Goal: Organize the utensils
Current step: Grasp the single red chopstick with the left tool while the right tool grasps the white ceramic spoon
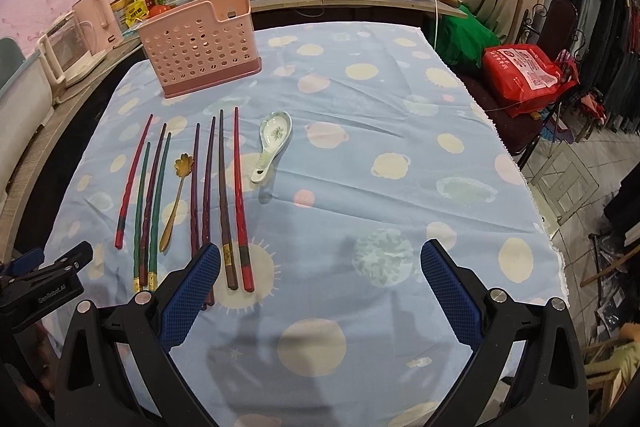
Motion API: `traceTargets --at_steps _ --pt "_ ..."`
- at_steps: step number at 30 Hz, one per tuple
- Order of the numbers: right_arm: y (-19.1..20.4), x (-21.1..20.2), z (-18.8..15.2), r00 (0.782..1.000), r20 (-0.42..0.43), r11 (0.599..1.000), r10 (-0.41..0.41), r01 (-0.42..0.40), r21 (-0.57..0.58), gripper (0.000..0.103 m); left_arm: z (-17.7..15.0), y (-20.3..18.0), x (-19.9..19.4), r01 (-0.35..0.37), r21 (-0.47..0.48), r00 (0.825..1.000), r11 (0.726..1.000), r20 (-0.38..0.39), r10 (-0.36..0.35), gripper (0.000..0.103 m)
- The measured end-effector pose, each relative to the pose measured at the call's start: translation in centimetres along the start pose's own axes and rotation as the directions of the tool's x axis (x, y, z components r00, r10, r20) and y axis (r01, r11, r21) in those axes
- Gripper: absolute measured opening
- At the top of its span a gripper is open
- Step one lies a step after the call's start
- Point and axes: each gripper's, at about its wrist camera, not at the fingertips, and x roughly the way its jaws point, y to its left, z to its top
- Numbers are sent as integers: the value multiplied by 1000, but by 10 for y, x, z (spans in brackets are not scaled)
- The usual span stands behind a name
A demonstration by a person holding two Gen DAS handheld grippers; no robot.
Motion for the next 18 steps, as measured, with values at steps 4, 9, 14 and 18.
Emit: traceTargets --at_steps 4,9,14,18 --pt "0 10 5 1000 -14 1000 -2 2 4 96 9 -7 21 7 6 1000 1000 -16 -7 96" --pt "1 22 11 1000 -27 1000 -5 5 8 96 16 -8 42 23 6 999 1000 -39 -23 88" --pt "4 33 17 999 -34 1000 -5 5 4 95 20 -9 56 61 6 996 998 -65 -60 73" --pt "8 42 24 999 -42 1000 5 -4 5 89 22 -9 60 87 5 994 996 -68 -86 63"
